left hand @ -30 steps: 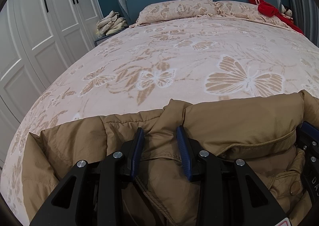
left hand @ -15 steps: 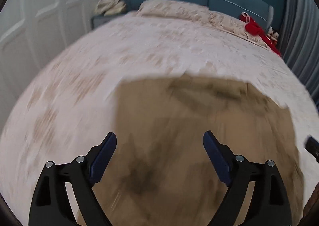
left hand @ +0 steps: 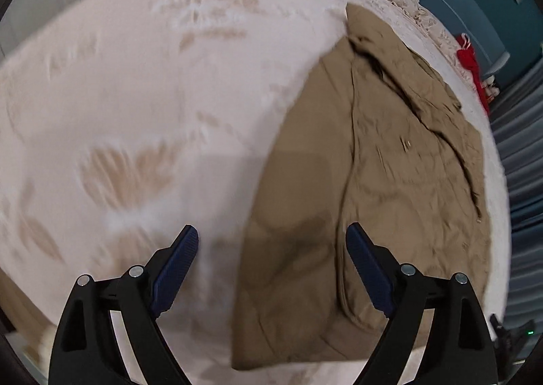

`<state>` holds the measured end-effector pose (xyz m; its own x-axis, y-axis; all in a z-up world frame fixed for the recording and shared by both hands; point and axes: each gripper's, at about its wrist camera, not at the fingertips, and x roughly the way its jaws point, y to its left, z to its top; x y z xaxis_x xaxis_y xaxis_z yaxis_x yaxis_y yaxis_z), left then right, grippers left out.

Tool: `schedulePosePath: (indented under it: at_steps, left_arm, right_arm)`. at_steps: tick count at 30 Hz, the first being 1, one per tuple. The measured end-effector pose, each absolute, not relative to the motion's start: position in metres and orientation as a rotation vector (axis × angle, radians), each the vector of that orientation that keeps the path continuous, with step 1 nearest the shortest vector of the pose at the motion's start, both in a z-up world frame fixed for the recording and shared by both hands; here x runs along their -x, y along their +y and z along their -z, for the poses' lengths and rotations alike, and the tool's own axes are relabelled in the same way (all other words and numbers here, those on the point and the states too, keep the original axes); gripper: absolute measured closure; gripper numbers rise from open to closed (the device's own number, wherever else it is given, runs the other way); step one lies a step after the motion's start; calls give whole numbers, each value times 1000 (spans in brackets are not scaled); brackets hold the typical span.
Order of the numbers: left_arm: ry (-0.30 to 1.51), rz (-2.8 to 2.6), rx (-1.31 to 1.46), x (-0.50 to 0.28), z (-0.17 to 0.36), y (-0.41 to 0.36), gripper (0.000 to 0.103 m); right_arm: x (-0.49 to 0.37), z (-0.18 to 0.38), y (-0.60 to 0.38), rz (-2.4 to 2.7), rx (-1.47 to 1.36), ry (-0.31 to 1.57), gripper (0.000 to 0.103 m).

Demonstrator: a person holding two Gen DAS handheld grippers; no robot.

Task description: Fold large clothes

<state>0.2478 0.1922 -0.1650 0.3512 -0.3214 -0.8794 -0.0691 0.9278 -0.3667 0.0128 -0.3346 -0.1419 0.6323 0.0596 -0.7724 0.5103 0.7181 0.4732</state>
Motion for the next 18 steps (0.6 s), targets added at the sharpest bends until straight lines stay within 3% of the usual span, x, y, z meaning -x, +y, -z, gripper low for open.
schedulePosePath:
  at_steps: [7, 9, 11, 12, 13, 14, 18]
  left_arm:
    - [1168, 144, 301, -236, 166, 181, 20]
    - [1169, 142, 304, -238, 165, 181, 30]
    - [1188, 160, 318, -240, 164, 182, 67]
    - [1200, 170, 327, -236, 165, 175, 73]
    - [1198, 174, 335, -238, 163, 176, 83]
    - [1194, 180, 338, -235, 161, 173, 95]
    - [1132, 224, 320, -204, 132, 162, 101]
  right_arm:
    - [-22, 173, -323, 298, -859, 854, 31]
    - [-18, 177, -320, 308, -870, 834, 37]
    - [-25, 178, -321, 312, -878, 840, 48]
    - [-23, 179, -319, 321, -882, 841, 61]
    - [-21, 180, -319, 326, -887, 846, 82]
    - [-22, 181, -318, 317, -900, 848, 89]
    - [-12, 161, -316, 265, -880, 801, 97]
